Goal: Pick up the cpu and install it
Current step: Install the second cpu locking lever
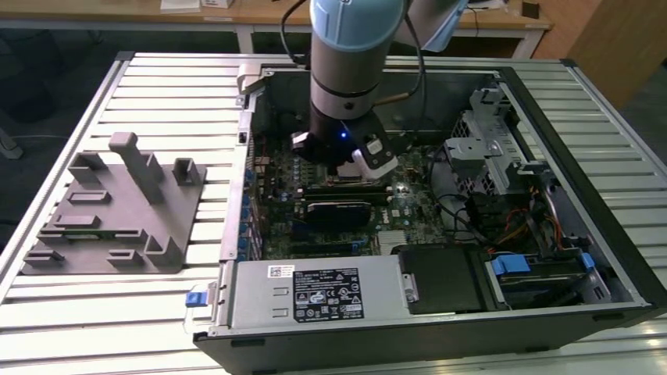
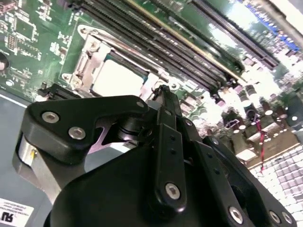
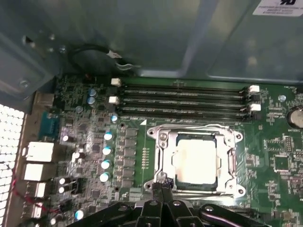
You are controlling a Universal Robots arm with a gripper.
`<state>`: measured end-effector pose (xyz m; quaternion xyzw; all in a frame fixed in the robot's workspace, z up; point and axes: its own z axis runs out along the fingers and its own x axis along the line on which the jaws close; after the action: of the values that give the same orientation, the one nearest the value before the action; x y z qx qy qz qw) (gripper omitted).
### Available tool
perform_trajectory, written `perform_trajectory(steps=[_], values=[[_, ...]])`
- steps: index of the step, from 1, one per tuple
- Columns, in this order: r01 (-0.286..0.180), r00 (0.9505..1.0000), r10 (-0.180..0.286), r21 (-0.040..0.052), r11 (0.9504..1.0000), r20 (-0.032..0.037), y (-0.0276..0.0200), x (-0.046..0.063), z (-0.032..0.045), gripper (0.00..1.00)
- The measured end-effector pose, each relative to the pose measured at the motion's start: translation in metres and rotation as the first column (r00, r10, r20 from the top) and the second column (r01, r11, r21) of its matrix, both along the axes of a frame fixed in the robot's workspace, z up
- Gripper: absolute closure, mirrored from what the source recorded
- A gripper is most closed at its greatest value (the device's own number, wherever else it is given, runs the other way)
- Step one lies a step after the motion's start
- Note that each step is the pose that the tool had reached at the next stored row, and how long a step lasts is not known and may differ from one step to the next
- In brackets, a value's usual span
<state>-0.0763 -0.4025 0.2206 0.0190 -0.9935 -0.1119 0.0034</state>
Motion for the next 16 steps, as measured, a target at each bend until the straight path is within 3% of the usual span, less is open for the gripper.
perform_trajectory(steps=[11,13,16], values=[[0.007,1.0000,-0.007,-0.0180,0.9998,0.0001,0.0109,0.021,-0.0001,0.89],[0.011,0.9999,-0.011,-0.0251,0.9996,0.0002,0.0117,0.025,-0.0001,0.89],[0.018,0.9998,-0.018,-0.0453,0.9988,0.0004,0.0132,0.028,-0.0001,0.89]])
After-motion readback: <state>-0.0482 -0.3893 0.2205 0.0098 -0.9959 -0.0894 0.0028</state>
